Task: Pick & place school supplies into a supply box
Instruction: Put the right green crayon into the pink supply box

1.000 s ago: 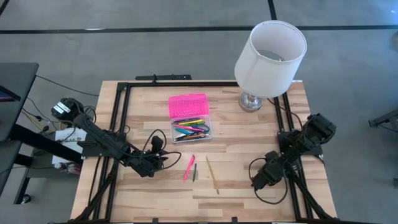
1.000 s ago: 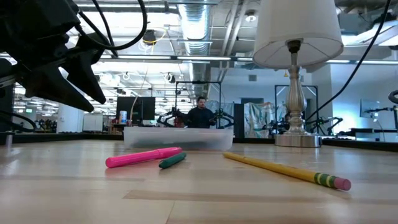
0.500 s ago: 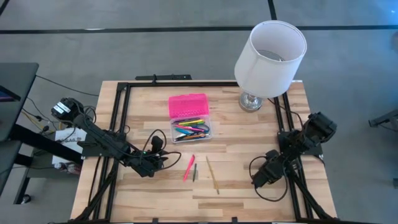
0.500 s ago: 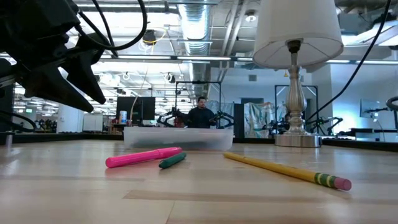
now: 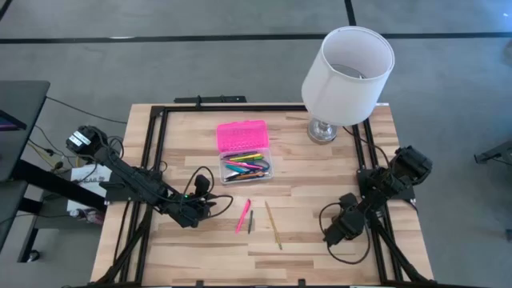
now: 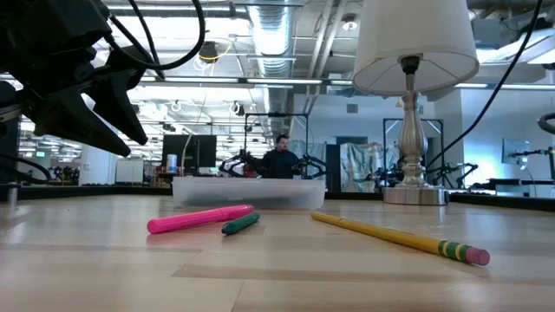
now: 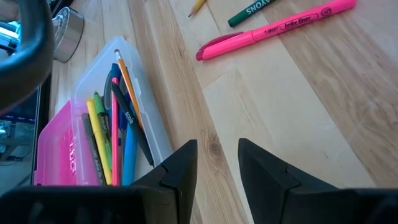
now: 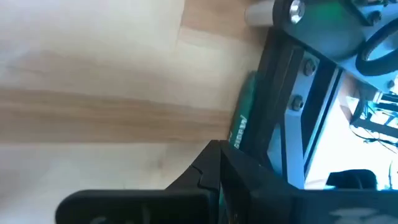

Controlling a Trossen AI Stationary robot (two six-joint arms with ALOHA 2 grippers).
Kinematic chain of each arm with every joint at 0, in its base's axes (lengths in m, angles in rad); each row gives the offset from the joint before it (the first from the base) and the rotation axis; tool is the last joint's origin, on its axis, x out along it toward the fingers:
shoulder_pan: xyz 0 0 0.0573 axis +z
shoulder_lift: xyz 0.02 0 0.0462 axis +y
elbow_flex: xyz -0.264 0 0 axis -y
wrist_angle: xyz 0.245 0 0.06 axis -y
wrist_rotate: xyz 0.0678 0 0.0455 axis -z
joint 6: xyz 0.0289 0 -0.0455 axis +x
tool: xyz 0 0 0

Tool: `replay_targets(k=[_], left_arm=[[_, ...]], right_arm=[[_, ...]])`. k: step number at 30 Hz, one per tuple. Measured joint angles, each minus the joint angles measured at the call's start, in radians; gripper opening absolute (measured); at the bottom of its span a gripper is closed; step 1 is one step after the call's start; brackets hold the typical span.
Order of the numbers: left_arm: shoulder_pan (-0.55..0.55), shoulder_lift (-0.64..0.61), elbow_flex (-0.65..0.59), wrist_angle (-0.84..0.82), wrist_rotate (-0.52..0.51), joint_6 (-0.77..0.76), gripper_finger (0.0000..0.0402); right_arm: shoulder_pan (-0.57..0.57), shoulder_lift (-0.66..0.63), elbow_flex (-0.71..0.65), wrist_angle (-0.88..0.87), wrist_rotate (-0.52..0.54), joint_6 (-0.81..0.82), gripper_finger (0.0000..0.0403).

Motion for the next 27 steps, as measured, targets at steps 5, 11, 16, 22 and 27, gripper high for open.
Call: replay_targets(k=[5,11,16,22,27], left_arm=[[0.000,0.000,0.000,0.000,0.001,0.000,0.0111],[0.000,0.000,0.000,0.000,0.002,0.000,0.0111],[0.000,0.000,0.000,0.000,0.002,0.000,0.0111],[0.000,0.000,0.000,0.000,0.003,-0.006,0.0111],[0.000,0.000,0.000,0.000,0.003,-0.006,0.0111]], right_arm=[[-0.009,0.000,-0.019,0.004,-0.011,-0.017,0.0000],[-0.011,0.000,-0.027,0.000,-0.040,-0.017,0.0000],[-0.008,-0.001,-0.027,-0.013,-0.048,-0.017,0.0000],[-0.008,-0.001,-0.027,-0.018,-0.071,-0.025,0.0000],[-0.008,-0.001,-0.027,-0.016,-0.071,-0.036,0.0000]])
